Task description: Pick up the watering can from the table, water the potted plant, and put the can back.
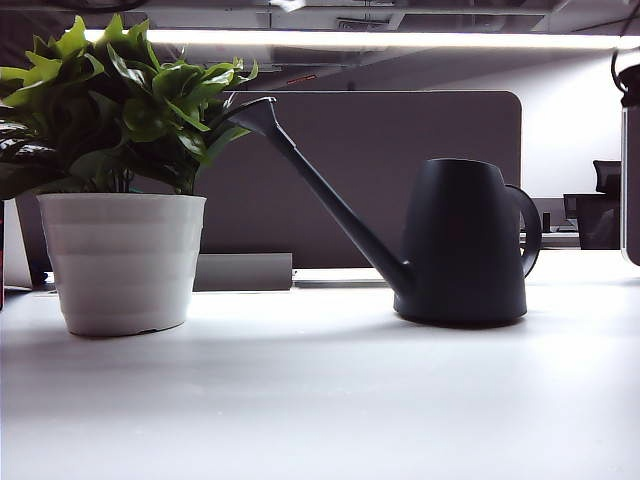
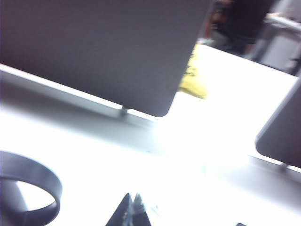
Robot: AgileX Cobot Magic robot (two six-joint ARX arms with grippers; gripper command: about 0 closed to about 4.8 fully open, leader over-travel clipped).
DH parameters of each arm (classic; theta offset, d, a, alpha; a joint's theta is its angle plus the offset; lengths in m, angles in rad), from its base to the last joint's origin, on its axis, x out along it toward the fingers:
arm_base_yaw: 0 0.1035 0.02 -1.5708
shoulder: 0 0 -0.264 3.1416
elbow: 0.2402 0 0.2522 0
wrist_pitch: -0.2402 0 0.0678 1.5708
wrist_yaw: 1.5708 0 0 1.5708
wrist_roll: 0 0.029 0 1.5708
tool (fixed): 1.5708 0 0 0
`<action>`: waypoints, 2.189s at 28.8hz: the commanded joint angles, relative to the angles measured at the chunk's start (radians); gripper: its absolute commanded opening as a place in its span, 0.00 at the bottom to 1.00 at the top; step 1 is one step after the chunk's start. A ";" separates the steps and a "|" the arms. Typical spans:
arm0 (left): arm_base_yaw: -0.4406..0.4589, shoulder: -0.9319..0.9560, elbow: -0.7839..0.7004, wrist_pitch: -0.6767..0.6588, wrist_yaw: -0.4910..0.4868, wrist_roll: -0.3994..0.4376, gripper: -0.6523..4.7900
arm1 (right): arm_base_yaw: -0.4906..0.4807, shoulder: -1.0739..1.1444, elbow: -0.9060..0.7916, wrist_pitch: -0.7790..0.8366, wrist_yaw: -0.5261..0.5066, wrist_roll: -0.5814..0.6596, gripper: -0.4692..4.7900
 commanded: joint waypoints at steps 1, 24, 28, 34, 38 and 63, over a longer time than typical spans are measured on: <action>-0.001 0.084 0.076 0.021 -0.035 0.008 0.11 | -0.019 0.064 0.005 0.040 -0.100 -0.033 0.08; -0.009 0.289 0.212 0.050 -0.159 0.027 0.11 | 0.086 0.433 0.096 0.267 -0.064 -0.127 0.83; -0.009 0.289 0.212 0.050 -0.161 0.028 0.11 | 0.102 0.474 0.134 0.256 -0.067 -0.081 0.83; -0.009 0.290 0.212 0.048 -0.158 0.028 0.11 | 0.122 0.482 0.134 0.290 -0.068 -0.110 0.83; -0.008 0.289 0.212 0.043 -0.158 0.044 0.11 | 0.128 0.499 0.136 0.377 -0.068 -0.105 0.82; -0.008 0.279 0.212 -0.031 -0.108 0.046 0.11 | 0.193 0.616 0.294 0.363 -0.072 0.019 0.08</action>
